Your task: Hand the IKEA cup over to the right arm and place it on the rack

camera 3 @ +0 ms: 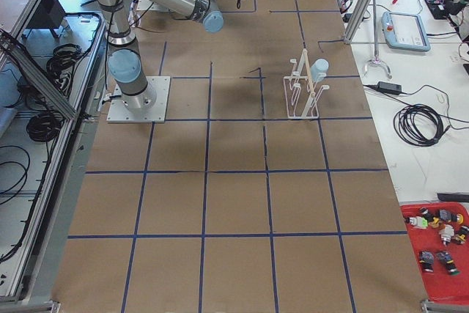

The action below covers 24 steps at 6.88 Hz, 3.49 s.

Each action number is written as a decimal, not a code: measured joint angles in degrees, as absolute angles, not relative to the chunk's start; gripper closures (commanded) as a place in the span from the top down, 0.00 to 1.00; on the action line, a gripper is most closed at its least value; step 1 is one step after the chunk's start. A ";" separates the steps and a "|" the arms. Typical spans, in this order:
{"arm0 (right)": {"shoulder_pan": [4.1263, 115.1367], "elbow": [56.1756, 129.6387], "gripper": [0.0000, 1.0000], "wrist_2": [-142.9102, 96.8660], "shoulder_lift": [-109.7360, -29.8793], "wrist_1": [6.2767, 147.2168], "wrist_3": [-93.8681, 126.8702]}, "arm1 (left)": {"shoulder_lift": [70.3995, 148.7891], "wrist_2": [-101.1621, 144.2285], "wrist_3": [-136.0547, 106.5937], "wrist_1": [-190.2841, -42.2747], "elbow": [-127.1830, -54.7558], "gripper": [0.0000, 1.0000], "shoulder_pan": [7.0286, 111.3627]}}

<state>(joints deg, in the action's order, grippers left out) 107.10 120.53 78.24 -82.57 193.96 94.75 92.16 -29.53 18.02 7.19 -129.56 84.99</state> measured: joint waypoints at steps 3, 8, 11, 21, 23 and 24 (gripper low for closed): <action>108.49 118.78 0.96 78.39 -80.41 193.99 95.02 | 91.87 -29.53 17.96 7.15 -129.63 0.03 84.99; 109.13 117.33 0.95 78.32 -79.81 192.51 95.49 | 91.67 -29.53 17.91 7.12 -129.64 0.04 84.99; 109.33 117.16 0.68 78.23 -79.81 192.02 95.64 | 91.61 -29.53 17.88 7.12 -129.62 0.05 84.99; 109.22 117.01 0.36 77.97 -79.75 192.91 95.49 | 91.52 -29.62 17.67 6.47 -128.79 0.96 83.48; 108.38 115.24 0.18 77.98 -79.54 192.75 95.21 | 91.42 -28.63 17.66 5.99 -128.95 0.98 77.87; 107.08 114.06 0.17 78.01 -79.10 192.59 94.42 | 91.51 -27.49 17.67 5.10 -128.83 0.98 74.59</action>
